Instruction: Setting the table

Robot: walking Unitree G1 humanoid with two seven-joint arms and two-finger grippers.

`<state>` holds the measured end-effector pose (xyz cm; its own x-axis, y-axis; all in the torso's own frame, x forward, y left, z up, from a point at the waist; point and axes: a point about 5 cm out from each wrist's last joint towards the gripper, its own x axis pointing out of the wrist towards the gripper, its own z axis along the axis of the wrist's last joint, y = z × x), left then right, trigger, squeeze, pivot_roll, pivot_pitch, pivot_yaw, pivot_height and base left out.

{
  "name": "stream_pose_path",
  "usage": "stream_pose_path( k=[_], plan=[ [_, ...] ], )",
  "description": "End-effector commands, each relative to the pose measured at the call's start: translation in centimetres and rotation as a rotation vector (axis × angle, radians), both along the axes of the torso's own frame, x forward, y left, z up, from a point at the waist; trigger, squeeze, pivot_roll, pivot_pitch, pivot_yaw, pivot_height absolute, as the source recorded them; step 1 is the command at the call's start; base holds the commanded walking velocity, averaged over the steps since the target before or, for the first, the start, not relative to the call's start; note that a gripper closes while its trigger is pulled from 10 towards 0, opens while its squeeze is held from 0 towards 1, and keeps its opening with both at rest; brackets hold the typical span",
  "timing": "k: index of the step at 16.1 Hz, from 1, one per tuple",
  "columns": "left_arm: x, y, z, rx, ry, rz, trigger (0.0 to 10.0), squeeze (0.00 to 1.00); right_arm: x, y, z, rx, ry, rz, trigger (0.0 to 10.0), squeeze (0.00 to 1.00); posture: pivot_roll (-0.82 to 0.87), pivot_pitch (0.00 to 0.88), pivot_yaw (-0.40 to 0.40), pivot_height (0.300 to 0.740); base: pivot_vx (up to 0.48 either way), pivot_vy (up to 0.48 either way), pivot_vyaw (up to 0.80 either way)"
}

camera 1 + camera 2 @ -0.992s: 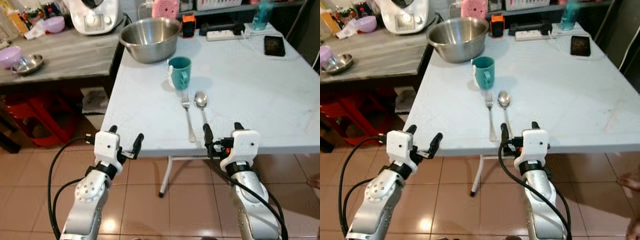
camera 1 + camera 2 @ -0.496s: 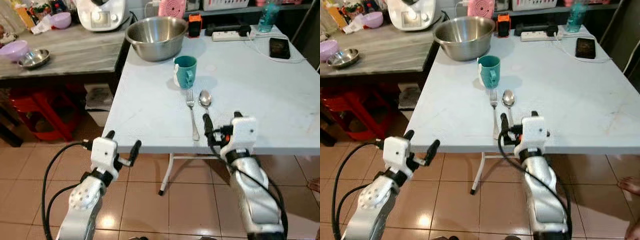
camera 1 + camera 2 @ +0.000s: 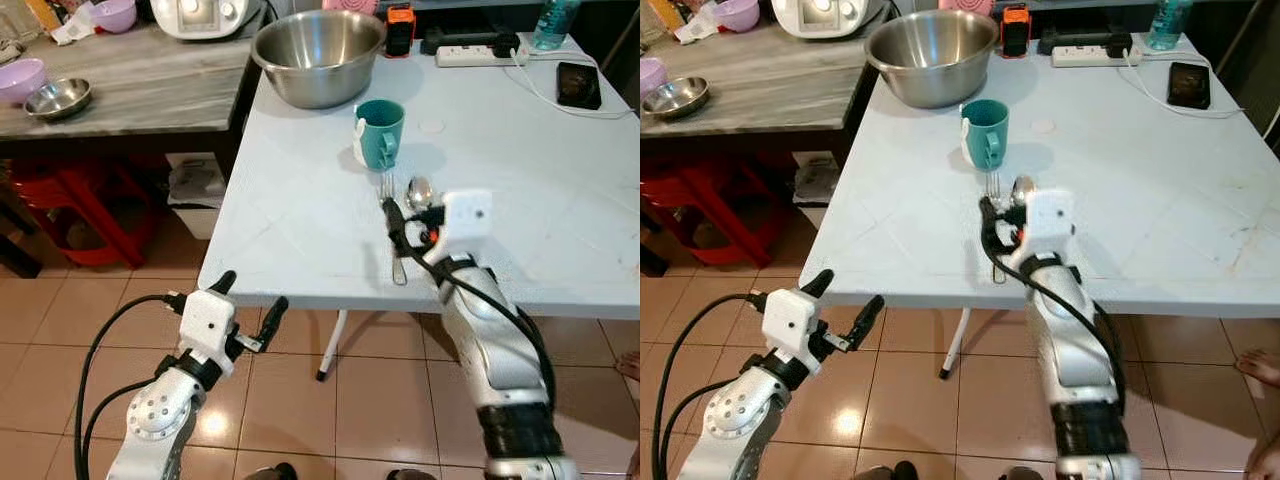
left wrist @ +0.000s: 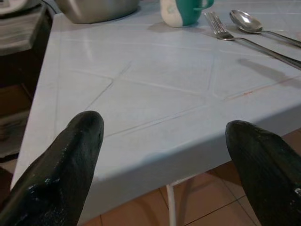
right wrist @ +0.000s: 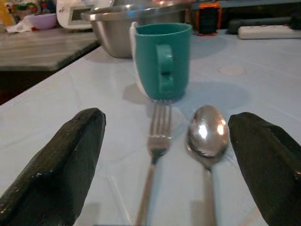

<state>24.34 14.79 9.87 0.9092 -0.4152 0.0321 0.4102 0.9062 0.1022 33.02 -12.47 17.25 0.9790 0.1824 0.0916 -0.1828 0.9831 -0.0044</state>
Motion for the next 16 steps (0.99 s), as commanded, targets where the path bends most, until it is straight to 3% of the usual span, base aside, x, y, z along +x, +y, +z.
stream_pose_path(
  k=[1, 6, 12, 16],
  plan=[
    [-0.4, 0.6, 0.0, 0.009, -0.005, 0.002, 10.0, 0.0, 0.2, 0.7, -0.3, 0.006, 0.035, 0.019, 10.0, 0.0, -0.09, 0.189, 0.092, 0.74, 0.0, 0.0, 0.0],
    [-0.3, 0.7, -0.6, 0.002, 0.006, -0.074, 10.0, 0.0, 1.9, 1.9, -0.8, -0.012, 0.148, 0.052, 10.0, 0.0, -0.09, 0.194, 0.094, 0.74, 0.0, 0.0, 0.0],
    [-0.7, 1.6, -3.7, 0.0, 0.062, -0.08, 10.0, 0.0, 2.3, 3.6, -1.5, -0.006, 0.217, 0.085, 10.0, 0.0, -0.08, 0.206, 0.092, 0.74, 0.0, 0.0, 0.0],
    [-0.6, 2.1, -4.9, 0.0, 0.077, -0.084, 10.0, 0.0, 2.3, 2.6, -2.3, -0.015, 0.242, 0.011, 10.0, 0.0, -0.09, 0.206, 0.094, 0.74, 0.0, 0.0, 0.0]
  ],
)
